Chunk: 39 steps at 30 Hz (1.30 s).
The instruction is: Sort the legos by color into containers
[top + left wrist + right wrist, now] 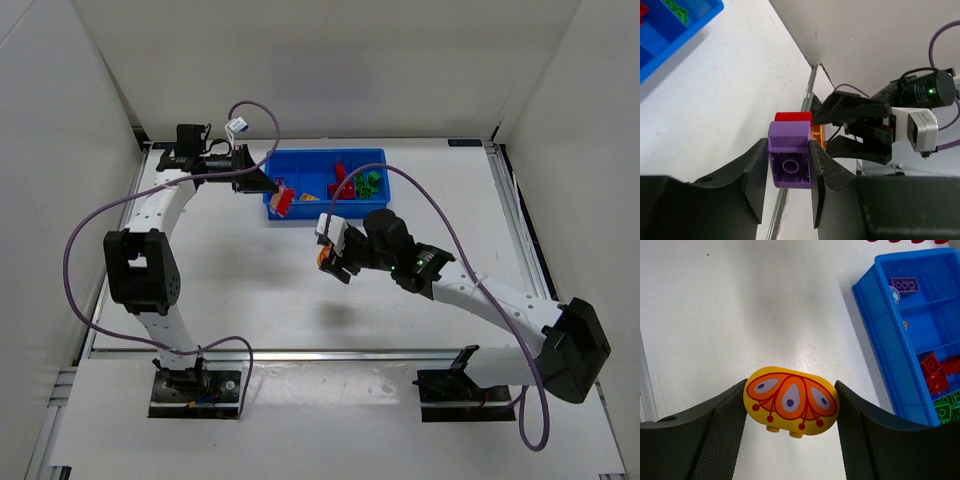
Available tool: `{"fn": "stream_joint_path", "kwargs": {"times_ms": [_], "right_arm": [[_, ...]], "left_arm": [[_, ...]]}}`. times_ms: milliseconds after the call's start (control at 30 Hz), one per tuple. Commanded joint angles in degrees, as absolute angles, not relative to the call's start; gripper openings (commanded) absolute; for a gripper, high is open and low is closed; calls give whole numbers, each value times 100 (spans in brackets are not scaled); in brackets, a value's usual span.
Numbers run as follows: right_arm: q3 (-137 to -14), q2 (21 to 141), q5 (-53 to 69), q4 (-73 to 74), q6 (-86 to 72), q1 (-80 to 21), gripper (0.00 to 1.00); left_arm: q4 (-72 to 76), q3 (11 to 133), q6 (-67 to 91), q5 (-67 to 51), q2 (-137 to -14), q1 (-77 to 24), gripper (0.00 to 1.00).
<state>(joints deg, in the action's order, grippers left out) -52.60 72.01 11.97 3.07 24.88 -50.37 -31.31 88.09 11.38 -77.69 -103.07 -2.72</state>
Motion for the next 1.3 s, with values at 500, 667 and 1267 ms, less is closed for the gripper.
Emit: {"fn": "stream_joint_path", "kwargs": {"times_ms": [500, 667, 1267], "right_arm": [[-6555, 8023, 1529, 413, 1117, -4000, 3], [-8335, 9540, 1433, 720, 555, -3718, 3], [-12330, 13455, 1546, 1415, 334, -3129, 17]], "left_arm": [[-3208, 8482, 923, -7454, -9704, -202, 23], [-3208, 8026, 888, -7181, -9019, 69, 23], [-3410, 7462, 765, -6970, -8297, 580, 23]]}}
